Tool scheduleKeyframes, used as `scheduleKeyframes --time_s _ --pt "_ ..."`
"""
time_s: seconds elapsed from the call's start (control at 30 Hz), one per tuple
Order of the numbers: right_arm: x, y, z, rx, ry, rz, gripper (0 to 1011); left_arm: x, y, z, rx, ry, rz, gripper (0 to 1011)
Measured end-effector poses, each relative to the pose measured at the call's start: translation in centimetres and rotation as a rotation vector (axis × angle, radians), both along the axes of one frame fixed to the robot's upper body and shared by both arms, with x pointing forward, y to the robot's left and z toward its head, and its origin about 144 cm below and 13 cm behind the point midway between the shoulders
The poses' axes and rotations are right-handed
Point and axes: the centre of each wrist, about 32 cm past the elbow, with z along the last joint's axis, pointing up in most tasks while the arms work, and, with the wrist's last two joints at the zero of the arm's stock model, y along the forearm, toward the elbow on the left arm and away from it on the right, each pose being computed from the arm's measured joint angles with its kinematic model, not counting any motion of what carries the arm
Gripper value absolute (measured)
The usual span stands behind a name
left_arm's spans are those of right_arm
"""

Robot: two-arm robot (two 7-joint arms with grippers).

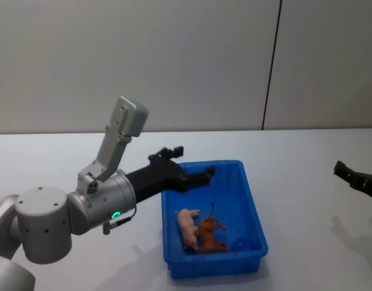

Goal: Pick up the two dolls from the table and place them into the box.

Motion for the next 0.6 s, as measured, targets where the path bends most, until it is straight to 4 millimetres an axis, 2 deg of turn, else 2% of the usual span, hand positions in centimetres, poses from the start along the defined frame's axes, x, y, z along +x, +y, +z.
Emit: scheduleKeyframes --time_s 0.6 --pt "-0.3 0.3 -0.2 -0.029 -0.041 0.012 1001 -2.5 0.6 1.7 0.029 -0.194 0.275 1001"
